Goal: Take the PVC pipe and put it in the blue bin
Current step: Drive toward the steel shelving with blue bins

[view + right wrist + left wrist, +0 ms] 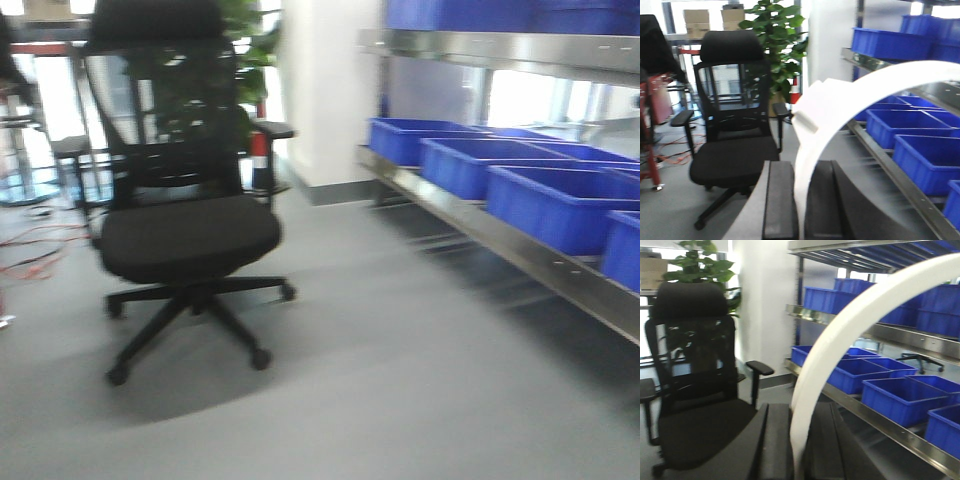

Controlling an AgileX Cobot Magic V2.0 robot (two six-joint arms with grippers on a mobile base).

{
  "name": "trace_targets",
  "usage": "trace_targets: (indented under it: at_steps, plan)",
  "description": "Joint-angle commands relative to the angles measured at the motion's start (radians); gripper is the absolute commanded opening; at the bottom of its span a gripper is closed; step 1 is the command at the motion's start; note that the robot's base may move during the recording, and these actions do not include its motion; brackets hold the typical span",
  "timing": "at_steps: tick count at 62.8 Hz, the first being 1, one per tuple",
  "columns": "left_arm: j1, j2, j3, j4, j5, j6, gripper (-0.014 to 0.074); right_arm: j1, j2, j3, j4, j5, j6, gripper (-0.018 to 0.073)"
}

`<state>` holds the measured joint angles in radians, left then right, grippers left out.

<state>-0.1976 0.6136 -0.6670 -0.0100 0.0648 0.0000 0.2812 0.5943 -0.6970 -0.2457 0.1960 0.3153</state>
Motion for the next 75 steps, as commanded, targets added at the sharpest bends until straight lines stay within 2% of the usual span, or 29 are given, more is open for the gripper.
trace_targets:
  at_steps: [1, 75]
  plan:
    - [-0.007, -0.007, -0.003, -0.010, -0.030, 0.000, -0.0111, -0.002, -0.003, -0.002, -0.012, -0.024, -0.005, -0.0163]
    - [-0.007, -0.007, -0.003, -0.010, -0.030, 0.000, -0.0111, -0.002, -0.001, -0.002, -0.012, -0.025, -0.005, -0.0163]
